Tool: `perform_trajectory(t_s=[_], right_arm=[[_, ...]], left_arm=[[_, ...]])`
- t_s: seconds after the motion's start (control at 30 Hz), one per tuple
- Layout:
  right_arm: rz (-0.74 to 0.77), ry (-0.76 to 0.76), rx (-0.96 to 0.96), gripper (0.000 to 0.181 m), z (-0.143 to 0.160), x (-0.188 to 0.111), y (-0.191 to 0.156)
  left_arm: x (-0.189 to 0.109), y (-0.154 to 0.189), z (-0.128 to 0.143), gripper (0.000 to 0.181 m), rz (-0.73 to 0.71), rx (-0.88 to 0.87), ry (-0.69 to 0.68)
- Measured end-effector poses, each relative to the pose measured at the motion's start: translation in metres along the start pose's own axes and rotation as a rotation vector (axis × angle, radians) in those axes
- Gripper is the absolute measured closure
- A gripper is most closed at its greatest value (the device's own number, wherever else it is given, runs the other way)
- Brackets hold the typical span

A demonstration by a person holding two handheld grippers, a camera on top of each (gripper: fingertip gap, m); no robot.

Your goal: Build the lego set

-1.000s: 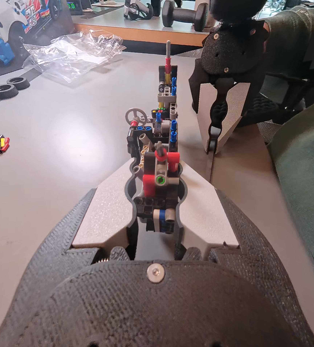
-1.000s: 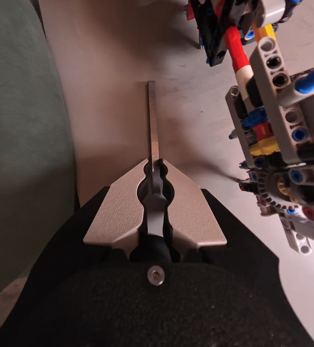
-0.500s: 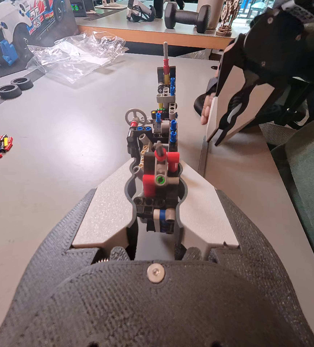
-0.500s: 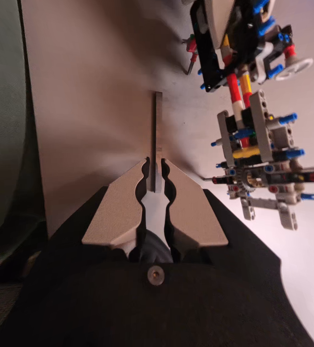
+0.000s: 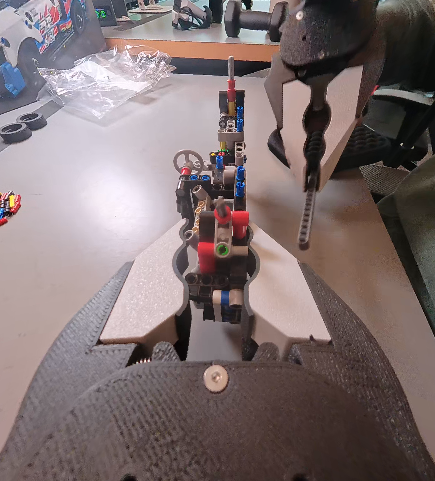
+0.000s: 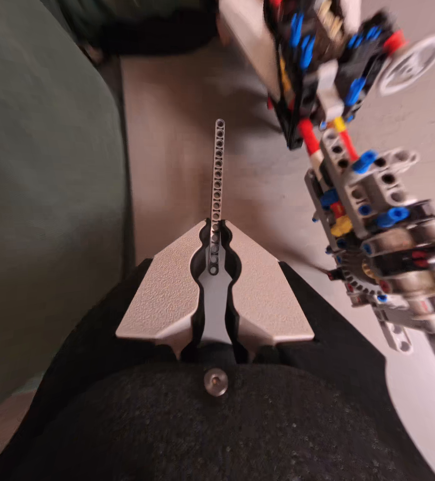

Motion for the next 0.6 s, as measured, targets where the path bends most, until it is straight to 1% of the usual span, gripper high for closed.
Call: perform_trajectory(t_s=[0.03,0.07,0.17,0.23,0.3,0.33,0.43,0.5,0.6], right_arm=[[-0.058,0.050,0.023,0.177,-0.007,-0.008,-0.003],[-0.100,0.083,0.036,0.177,-0.015,-0.018,-0.006],[-0.088,0.122,0.018,0.177,-0.042,-0.058,-0.009],[-0.049,0.060,0.007,0.177,-0.055,-0.083,-0.003],[0.028,-0.056,-0.015,0.177,-0.063,-0.098,0.013],[0.035,-0.098,-0.015,0.177,-0.068,-0.103,0.022],[-0.063,-0.245,-0.009,0.177,-0.076,-0.102,0.042],[-0.133,-0.301,-0.026,0.177,-0.082,-0.092,0.053],[-0.219,-0.377,0.001,0.177,-0.087,-0.072,0.066]], left_arm=[[0.000,0.000,0.000,0.143,0.000,0.003,0.001],[0.000,0.000,0.000,0.143,-0.001,0.006,0.001],[0.000,0.001,0.000,0.143,-0.003,0.013,0.001],[0.000,0.001,0.000,0.143,-0.002,0.015,0.003],[0.000,0.001,0.000,0.143,-0.005,0.024,0.009],[0.000,0.002,0.000,0.143,-0.010,0.032,0.013],[0.001,0.002,0.000,0.143,-0.013,0.039,0.020],[0.001,0.001,0.000,0.143,-0.011,0.035,0.022],[0.000,0.001,0.000,0.143,-0.011,0.029,0.026]])
Point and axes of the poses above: each gripper's, where its closed fingertips meet, x out along the fingers, z out of its underside, y = z × x across the jaws, the point moved 7 cm from there along -x, back along the fingers, and after that the axes turned 15 degrees about -y, right-handed, at the moved point
